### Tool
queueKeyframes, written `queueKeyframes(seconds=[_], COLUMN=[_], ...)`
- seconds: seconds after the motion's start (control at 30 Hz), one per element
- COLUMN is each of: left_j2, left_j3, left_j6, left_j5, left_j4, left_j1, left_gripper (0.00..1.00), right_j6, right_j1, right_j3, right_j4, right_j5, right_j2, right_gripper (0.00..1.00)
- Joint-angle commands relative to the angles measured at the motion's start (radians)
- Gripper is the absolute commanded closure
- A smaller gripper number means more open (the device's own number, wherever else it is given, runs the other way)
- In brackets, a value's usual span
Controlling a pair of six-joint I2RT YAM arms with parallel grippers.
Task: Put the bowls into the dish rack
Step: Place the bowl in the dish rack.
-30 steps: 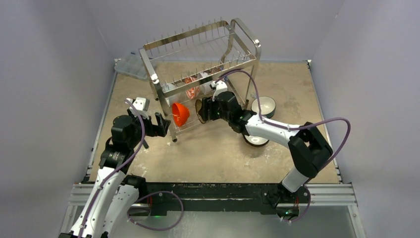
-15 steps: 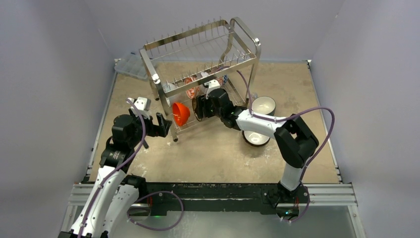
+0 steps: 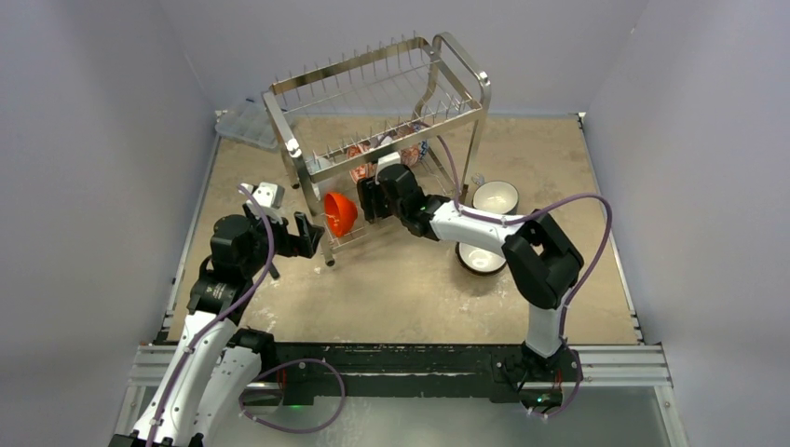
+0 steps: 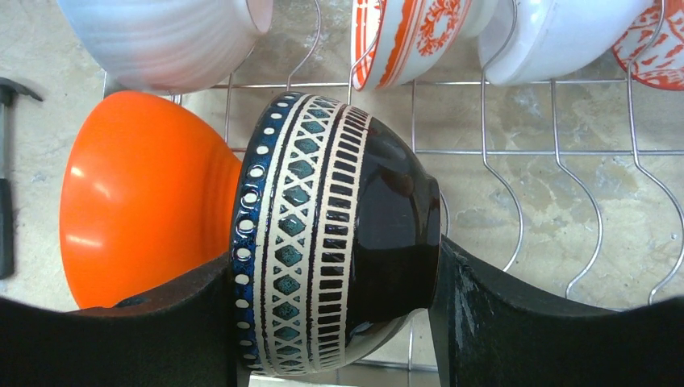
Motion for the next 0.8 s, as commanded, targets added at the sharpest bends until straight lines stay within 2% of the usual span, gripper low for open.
queueKeyframes(seconds=[0.0,0.1,0.17,0.27,0.47,0.53,0.57,0.77], left_j2=[0.0,0.002,0.003,0.003,0.001,0.0,0.0,-0.002], left_j3=[0.016,0.015,0.014,0.015,0.015,0.014,0.015,0.014], left_j6=[0.021,0.022,0.021,0.02,0.017,0.016,0.014,0.016], left_j5=[0.027,0.025,0.024,0.02,0.013,0.013,0.015,0.025], left_j4=[0.037,0.038,0.039,0.039,0.039,0.039,0.039,0.042], left_j1=[0.002,0.002,0.003,0.003,0.002,0.003,0.002,0.002], left_gripper=[0.09,0.09,0.09,0.09,0.09,0.09,0.09,0.08], right_j6=[-0.025,-0.032,-0.035,-0.024,0.016,0.042,0.049,0.067], right_j1=[0.025,0.037,0.043,0.046,0.045,0.046,0.045,0.046], right_j3=[0.064,0.074,0.076,0.076,0.06,0.044,0.035,0.0], right_j4=[-0.022,-0.037,-0.043,-0.052,-0.086,-0.098,-0.096,-0.114], right_j5=[0.068,0.095,0.098,0.093,0.102,0.114,0.117,0.09], right_j2=[0.022,0.035,0.036,0.026,-0.03,-0.055,-0.069,-0.133], right_gripper=[1.0,1.0,0.93,0.67,0.25,0.07,0.02,0.01])
